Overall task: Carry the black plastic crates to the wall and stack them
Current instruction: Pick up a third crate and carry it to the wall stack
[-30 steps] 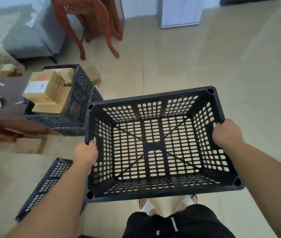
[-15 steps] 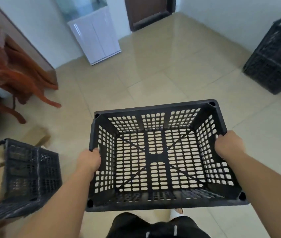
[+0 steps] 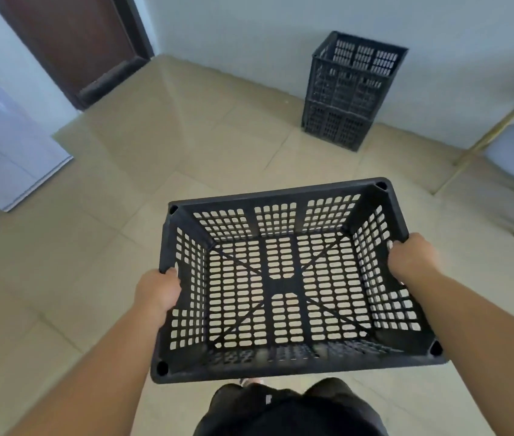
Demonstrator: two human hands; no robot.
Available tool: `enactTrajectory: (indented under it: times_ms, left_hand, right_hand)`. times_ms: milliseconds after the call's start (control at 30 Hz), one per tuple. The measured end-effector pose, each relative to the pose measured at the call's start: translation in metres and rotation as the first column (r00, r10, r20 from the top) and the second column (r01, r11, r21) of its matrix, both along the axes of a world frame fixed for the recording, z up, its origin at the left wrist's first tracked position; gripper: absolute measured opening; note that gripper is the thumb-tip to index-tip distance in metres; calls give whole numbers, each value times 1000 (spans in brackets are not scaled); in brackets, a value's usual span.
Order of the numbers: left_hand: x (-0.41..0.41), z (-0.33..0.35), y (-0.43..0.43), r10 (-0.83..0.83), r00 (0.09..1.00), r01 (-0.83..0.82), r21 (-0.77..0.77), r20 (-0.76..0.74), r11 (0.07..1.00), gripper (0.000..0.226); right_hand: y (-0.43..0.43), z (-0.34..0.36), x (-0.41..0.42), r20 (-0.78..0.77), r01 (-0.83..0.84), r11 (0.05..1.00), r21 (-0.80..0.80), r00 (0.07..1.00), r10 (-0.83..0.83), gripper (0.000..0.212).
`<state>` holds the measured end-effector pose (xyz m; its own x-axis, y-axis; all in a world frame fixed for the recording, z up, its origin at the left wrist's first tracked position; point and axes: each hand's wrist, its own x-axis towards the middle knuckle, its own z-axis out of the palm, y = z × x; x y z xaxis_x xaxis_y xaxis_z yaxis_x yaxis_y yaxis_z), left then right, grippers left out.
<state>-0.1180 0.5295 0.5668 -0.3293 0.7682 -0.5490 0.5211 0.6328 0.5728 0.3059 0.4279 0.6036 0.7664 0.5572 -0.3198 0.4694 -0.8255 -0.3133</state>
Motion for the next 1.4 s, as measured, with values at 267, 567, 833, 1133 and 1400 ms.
enactTrajectory:
  times_ms: [267,567,833,1133,1400]
  left_hand:
    - [77,40,163,-209,978,209,58,-6,976,33]
    - [206,73,298,-346,938,341,141,11,929,34]
    - [308,109,400,-298,954,289,182,23,940,35]
    - [398,114,535,-345,936,328,183,69,927,35]
    - [484,92,683,-379,918,365,129,113,922,38]
  right_hand:
    - [52,22,37,-29,221,973,61,975,-219,32]
    - [144,34,141,-34,350,919,181,936,-349,32]
    - [256,64,251,-70,339,907,250,941,-332,32]
    - [379,68,338,-31,351,904,244,935,-354,30]
    - [509,57,401,-14,446,867,221,891,-454,31]
